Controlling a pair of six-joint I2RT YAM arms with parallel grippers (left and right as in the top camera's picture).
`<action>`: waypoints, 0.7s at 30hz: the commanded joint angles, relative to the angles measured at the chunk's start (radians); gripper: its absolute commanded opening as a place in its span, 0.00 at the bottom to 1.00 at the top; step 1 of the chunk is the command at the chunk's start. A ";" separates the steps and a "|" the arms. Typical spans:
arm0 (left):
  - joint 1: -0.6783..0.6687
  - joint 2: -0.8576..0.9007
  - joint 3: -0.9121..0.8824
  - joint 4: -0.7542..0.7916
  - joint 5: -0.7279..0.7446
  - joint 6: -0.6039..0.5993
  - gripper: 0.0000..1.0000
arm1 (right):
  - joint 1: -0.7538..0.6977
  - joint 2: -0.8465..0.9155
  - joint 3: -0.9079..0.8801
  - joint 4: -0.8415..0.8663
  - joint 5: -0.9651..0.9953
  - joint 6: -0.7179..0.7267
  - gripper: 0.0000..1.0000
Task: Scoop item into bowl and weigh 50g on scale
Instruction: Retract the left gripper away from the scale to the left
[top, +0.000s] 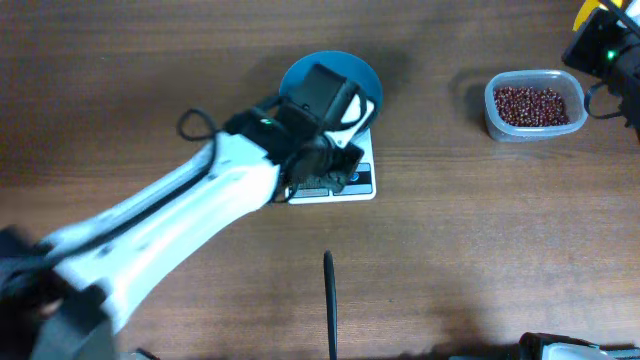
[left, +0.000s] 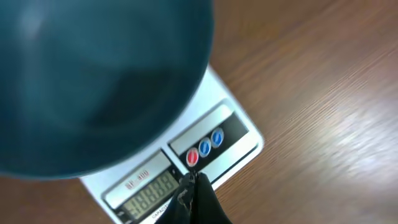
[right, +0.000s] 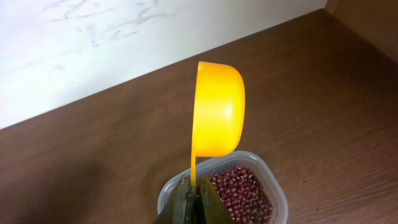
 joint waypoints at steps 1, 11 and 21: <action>0.001 -0.118 0.018 -0.006 -0.045 -0.006 0.00 | -0.007 0.002 0.019 0.004 -0.006 -0.010 0.04; 0.336 -0.258 0.019 0.002 -0.059 -0.109 0.00 | -0.007 0.002 0.019 0.002 -0.006 -0.010 0.04; 0.590 -0.265 0.150 -0.294 0.398 0.068 0.00 | -0.007 0.002 0.019 -0.126 -0.013 -0.007 0.04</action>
